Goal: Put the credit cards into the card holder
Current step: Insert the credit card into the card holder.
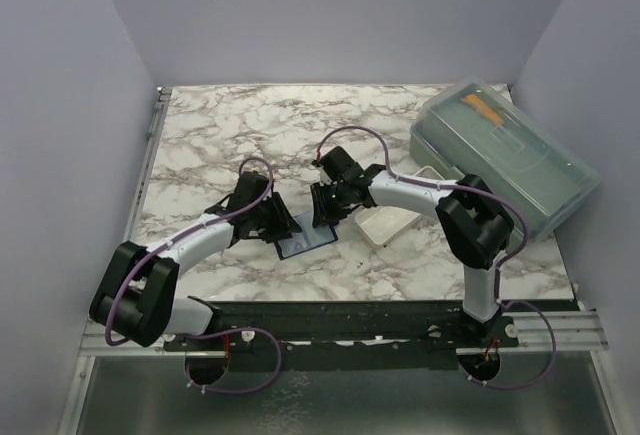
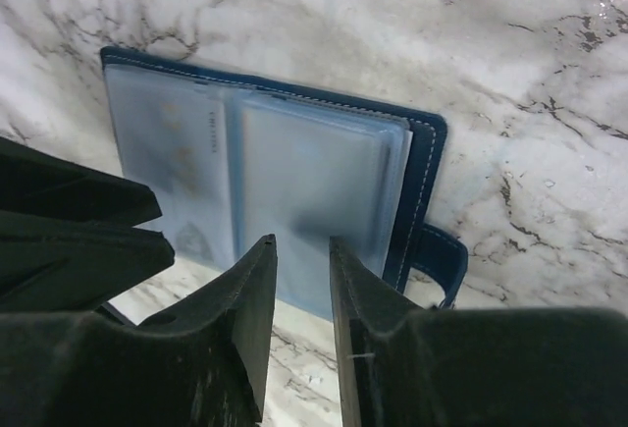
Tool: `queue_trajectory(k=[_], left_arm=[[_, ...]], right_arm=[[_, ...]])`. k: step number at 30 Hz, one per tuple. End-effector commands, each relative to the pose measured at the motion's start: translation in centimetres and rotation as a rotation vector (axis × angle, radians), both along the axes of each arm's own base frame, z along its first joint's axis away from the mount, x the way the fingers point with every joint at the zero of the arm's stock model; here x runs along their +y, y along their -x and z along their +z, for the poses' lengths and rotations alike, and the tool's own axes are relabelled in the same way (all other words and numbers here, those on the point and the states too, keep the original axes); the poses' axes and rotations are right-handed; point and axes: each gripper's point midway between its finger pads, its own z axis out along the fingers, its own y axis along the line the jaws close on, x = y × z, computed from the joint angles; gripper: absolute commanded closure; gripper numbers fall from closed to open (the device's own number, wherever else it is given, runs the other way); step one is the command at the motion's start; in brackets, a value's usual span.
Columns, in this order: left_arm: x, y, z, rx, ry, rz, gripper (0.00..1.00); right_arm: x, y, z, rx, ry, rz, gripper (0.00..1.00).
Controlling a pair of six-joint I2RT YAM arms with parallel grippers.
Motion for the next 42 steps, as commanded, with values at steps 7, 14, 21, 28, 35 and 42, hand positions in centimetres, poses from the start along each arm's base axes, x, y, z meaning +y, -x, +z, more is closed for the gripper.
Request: queue_trajectory(k=[7,14,21,28,35,42], left_arm=[[1.5,0.1,-1.7,-0.007,-0.032,0.105,0.67],[2.3,0.3,-2.6,-0.009,-0.07,0.116,0.72],[2.3,0.3,-2.4,-0.015,-0.066,0.113,0.73],[1.1,0.3,-0.2,-0.06,0.015,0.074,0.73],[-1.5,-0.2,3.3,-0.119,0.16,-0.006,0.74],[-2.5,-0.8,2.4,-0.094,0.185,-0.029,0.73]], right_arm=[[0.7,0.6,-2.5,0.056,-0.006,-0.005,0.72],[2.0,1.6,-2.5,0.08,-0.041,0.019,0.73],[3.2,2.6,-1.0,0.112,-0.117,0.055,0.71],[1.1,0.8,0.5,0.022,-0.031,-0.038,0.61],[-0.3,0.6,1.2,0.013,-0.027,-0.063,0.52],[-0.9,1.0,0.0,0.037,-0.019,-0.07,0.48]])
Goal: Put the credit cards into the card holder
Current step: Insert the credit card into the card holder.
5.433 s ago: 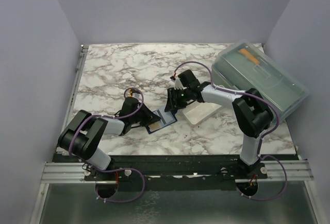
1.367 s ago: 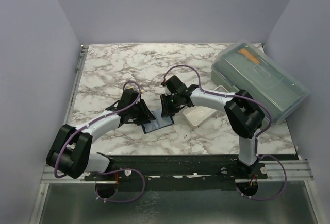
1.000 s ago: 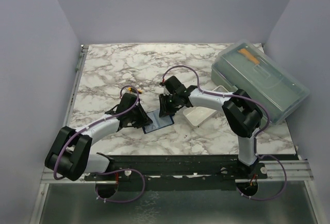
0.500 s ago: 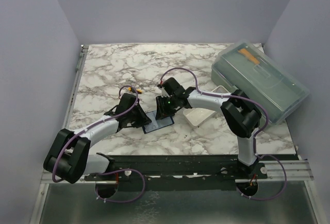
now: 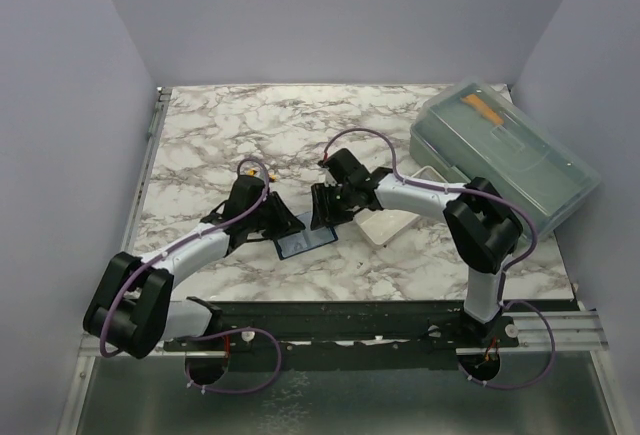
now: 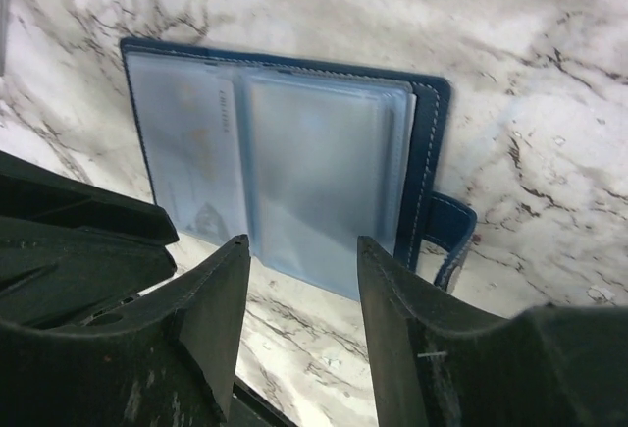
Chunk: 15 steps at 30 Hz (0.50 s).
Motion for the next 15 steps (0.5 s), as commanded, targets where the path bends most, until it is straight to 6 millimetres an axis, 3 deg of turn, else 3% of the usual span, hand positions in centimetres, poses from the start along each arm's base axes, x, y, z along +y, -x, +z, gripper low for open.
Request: queue_trajectory(k=[1,4,7,9,12,15], left_arm=[[-1.2,-0.7,0.2,-0.001,0.047,-0.037,0.73],[-1.3,-0.6,0.3,-0.001,0.055,-0.043,0.7],[-1.3,-0.7,1.7,-0.061,0.059,-0.059,0.57],[-1.3,-0.8,3.2,-0.102,0.061,-0.077,0.48],[-1.4,-0.6,5.3,-0.141,0.061,-0.116,0.39],[-1.7,-0.5,7.0,-0.183,0.072,-0.147,0.32]], right_arm=[[-1.0,0.0,-0.4,-0.005,0.032,-0.018,0.47],[-1.5,-0.3,0.3,-0.042,0.063,0.003,0.43],[-2.7,-1.1,3.0,-0.132,0.106,0.024,0.35],[-4.6,-1.9,5.0,-0.222,0.183,0.031,0.28],[-10.1,-4.0,7.3,-0.357,0.409,-0.032,0.2],[-16.9,-6.1,8.6,-0.436,0.608,-0.135,0.19]])
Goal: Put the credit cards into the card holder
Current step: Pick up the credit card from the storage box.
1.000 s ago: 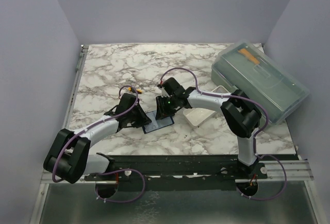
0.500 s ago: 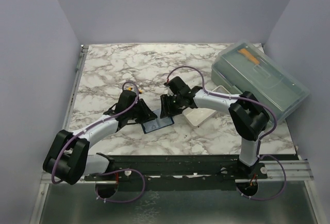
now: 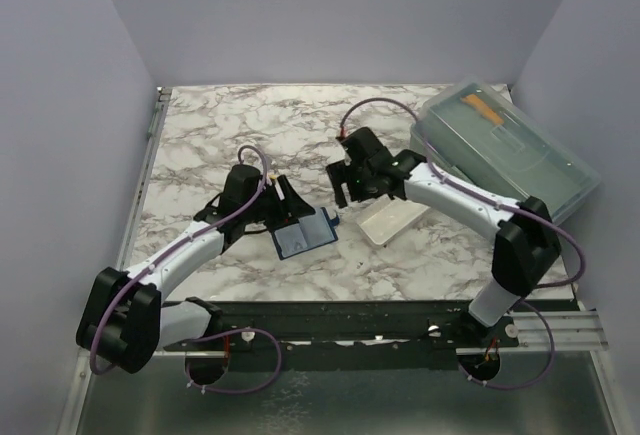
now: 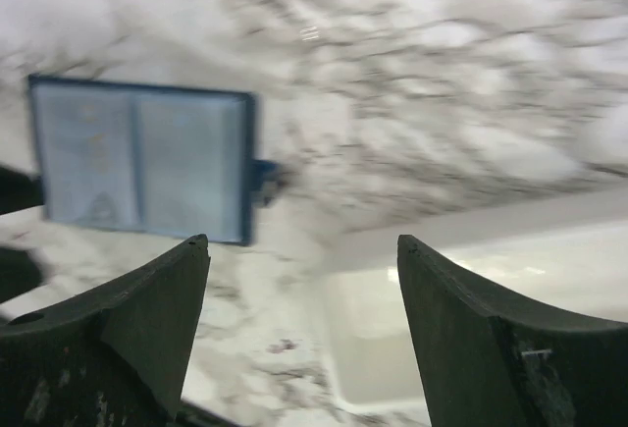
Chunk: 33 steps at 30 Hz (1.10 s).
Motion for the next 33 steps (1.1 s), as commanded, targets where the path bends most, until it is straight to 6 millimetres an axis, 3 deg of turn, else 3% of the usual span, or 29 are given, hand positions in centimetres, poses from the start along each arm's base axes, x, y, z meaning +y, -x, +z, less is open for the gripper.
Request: queue_trajectory(k=[1,5,8,13,17,22,33], left_arm=[[-0.8,0.0,4.0,-0.1,0.033,-0.087,0.32],[-1.4,0.0,5.1,-0.113,0.056,-0.124,0.31],[-1.5,0.2,5.1,-0.116,0.059,-0.142,0.3],[-1.4,0.7,4.7,-0.112,0.057,-0.153,0.3],[-1.4,1.0,4.7,-0.111,0.062,-0.159,0.3],[-1.3,1.2,5.2,-0.125,0.069,-0.162,0.3],[-1.0,1.6,5.6,-0.14,0.068,-0.155,0.29]], right_arm=[[-12.6,-3.4,2.6,-0.176,0.386,-0.191,0.2],[-19.6,-4.8,1.7,-0.177,0.517,-0.323,0.26],[-21.8,-5.6,1.0,-0.196,0.579,-0.339,0.32],[-23.6,-6.6,-0.5,-0.192,0.684,-0.327,0.38],[-23.6,-7.3,-1.8,-0.176,0.713,-0.316,0.41],[-23.8,-8.2,-2.6,-0.185,0.758,-0.321,0.52],[-24.9,-9.0,-4.9,-0.199,0.866,-0.318,0.53]])
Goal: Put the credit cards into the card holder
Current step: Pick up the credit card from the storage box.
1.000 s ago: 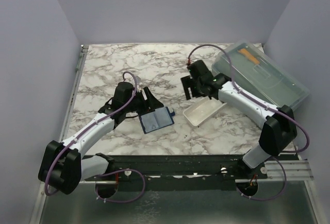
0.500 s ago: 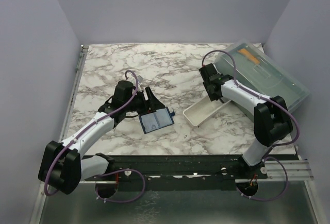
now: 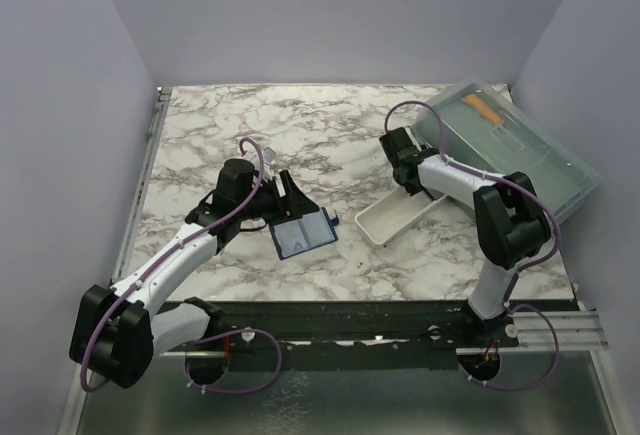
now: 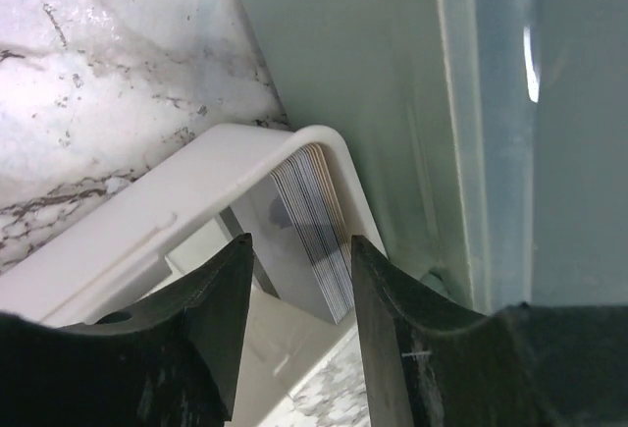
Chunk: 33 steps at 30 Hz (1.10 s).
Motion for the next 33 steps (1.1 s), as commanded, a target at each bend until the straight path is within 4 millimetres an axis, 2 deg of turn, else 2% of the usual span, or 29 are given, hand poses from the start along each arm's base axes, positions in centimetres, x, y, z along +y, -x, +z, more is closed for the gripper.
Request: queue_trajectory(k=[1,5,9,22,28,33], left_arm=[[0.1,0.6,0.0,-0.007,-0.003,-0.025,0.29],[0.1,0.7,0.2,-0.009,-0.001,-0.024,0.29],[0.2,0.7,0.1,-0.008,-0.003,-0.018,0.29],[0.4,0.9,0.0,-0.006,-0.009,-0.015,0.29],[0.3,1.0,0.0,-0.004,-0.004,-0.021,0.29],[0.2,1.2,0.2,0.003,0.005,-0.027,0.29]], right_arm=[[-1.1,-0.7,-1.0,-0.019,0.072,-0.025,0.53],[-1.4,-0.5,-1.3,-0.022,0.088,-0.031,0.54],[-1.8,-0.5,-1.1,-0.031,0.116,-0.036,0.63],[-1.6,-0.8,2.2,-0.074,0.096,-0.046,0.82],[-1.4,-0.3,2.8,-0.057,0.062,-0.046,0.99],[-0.8,0.2,3.3,-0.039,0.01,-0.052,1.0]])
